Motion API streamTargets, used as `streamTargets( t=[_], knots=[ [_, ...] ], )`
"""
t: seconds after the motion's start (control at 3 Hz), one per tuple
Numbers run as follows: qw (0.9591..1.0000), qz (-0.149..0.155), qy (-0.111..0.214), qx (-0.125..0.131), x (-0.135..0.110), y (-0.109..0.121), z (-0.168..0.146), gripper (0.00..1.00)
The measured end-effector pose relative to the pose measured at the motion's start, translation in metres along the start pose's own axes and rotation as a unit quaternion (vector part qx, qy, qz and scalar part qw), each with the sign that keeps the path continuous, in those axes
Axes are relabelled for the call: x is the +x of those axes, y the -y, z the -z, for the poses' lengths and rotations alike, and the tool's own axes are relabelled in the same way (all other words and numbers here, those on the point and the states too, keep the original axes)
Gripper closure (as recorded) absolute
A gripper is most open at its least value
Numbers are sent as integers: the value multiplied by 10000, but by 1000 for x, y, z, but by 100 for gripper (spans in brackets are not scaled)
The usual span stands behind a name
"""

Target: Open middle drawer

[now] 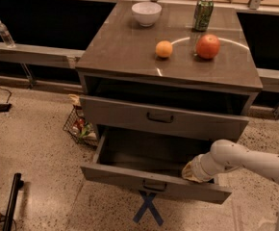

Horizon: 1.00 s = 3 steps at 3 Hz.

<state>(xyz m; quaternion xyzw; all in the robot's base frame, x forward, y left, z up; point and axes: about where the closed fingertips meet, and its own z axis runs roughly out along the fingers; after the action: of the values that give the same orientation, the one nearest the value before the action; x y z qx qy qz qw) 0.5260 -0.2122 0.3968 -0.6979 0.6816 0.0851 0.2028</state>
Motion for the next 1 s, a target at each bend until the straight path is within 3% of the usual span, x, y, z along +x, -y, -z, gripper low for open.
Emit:
streamTargets(
  t=[0.67, 1.0],
  knots=[
    [9978, -208, -46, -626, 0, -56, 3, 100],
    [9963, -305, -75, -797, 0, -74, 4, 100]
  ],
)
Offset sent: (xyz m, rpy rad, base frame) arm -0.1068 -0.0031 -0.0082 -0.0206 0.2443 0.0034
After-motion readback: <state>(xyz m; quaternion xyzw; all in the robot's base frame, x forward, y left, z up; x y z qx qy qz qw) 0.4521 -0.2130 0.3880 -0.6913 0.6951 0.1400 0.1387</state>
